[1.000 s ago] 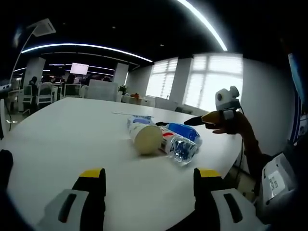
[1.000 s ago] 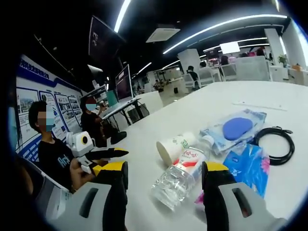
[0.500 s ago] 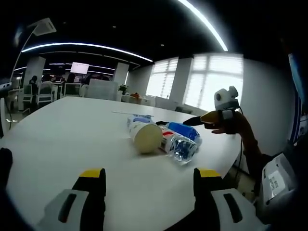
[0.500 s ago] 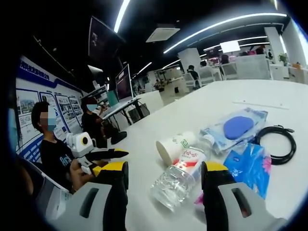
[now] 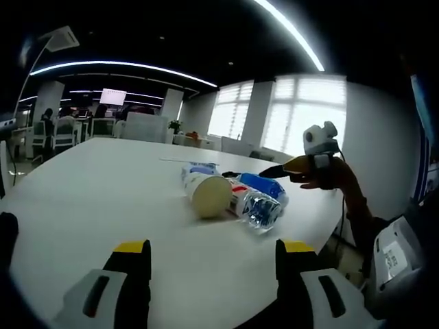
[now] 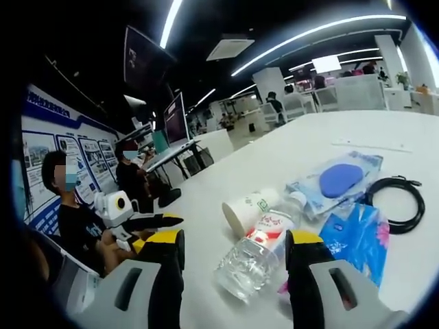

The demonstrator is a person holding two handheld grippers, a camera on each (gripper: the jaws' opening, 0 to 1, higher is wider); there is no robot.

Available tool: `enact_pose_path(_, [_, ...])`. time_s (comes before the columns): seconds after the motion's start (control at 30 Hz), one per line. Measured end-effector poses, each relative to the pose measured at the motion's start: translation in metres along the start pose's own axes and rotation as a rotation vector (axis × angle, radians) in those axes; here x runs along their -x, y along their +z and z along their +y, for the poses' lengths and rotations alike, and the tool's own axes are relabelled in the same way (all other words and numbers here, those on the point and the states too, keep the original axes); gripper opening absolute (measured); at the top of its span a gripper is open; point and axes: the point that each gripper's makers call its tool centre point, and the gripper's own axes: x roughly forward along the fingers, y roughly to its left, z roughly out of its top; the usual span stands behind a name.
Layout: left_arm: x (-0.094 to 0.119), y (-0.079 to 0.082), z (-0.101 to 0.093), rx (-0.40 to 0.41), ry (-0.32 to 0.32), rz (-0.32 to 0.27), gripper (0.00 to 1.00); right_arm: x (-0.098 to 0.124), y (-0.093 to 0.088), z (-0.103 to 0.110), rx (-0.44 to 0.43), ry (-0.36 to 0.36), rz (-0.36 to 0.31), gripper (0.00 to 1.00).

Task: Arrange the tabletop items into an orderly group along one side of the table until the central work area is clear of visible clutter.

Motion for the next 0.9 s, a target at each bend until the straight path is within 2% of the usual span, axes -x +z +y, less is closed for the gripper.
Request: enact_pose_path(0.9, [0.0019, -0.0003, 0.0015, 0.006, 0.001, -0.001, 0.73, -0.0047, -0.0005, -0.0027, -0.039, 0.006, -0.001, 0.56])
